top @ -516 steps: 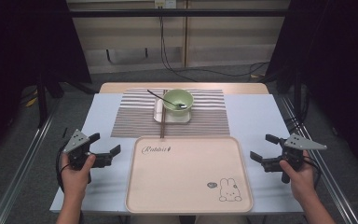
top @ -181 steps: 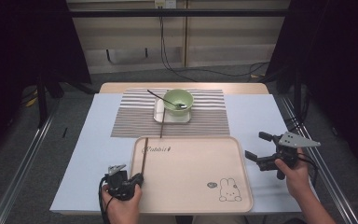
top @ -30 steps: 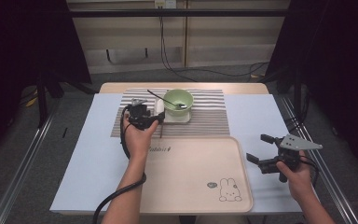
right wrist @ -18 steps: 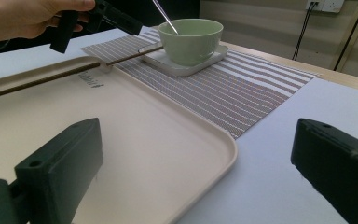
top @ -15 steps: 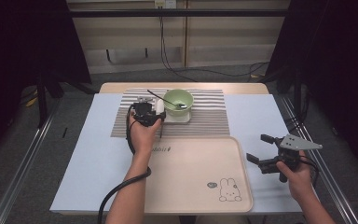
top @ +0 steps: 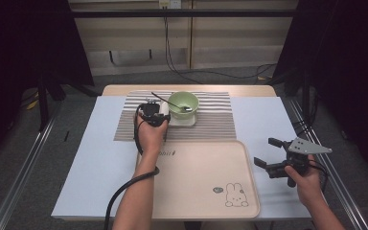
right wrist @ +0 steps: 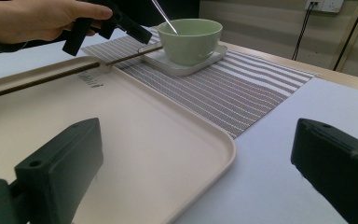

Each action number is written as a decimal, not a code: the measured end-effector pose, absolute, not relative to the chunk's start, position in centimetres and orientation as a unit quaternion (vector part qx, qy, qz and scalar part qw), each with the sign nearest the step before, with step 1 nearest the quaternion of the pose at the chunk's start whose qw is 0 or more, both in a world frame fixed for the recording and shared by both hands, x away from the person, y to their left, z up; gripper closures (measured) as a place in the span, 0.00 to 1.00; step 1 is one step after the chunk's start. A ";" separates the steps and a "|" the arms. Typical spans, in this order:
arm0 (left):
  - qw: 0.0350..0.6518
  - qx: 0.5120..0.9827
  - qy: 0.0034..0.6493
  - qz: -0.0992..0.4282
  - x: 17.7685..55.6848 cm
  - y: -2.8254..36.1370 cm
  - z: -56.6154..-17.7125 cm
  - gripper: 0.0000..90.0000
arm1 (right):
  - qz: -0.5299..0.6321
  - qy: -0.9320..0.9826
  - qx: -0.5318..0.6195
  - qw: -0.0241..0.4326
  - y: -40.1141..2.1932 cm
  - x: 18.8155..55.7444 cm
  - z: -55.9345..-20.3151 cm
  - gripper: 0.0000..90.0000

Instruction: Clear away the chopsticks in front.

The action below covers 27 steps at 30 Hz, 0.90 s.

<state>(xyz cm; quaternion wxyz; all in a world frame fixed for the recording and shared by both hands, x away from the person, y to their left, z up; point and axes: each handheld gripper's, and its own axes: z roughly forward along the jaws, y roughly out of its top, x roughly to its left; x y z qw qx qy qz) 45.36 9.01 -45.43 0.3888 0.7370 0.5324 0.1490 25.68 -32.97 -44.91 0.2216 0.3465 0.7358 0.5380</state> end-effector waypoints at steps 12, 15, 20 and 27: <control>0.362 0.747 0.537 0.152 46.3 8.2 -46.1 0.80 | 0.539 0.734 0.349 0.221 -32.9 25.7 -44.9 0.02; 0.361 0.747 0.538 0.151 46.4 8.0 -46.2 0.81 | 0.538 0.736 0.346 0.222 -32.9 25.7 -44.9 0.02; 0.359 0.744 0.545 0.142 46.6 7.9 -46.6 0.82 | 0.539 0.735 0.346 0.221 -33.0 25.7 -44.9 0.02; 0.361 0.729 0.568 0.128 46.8 7.5 -47.1 0.85 | 0.538 0.737 0.344 0.221 -33.0 25.7 -44.9 0.02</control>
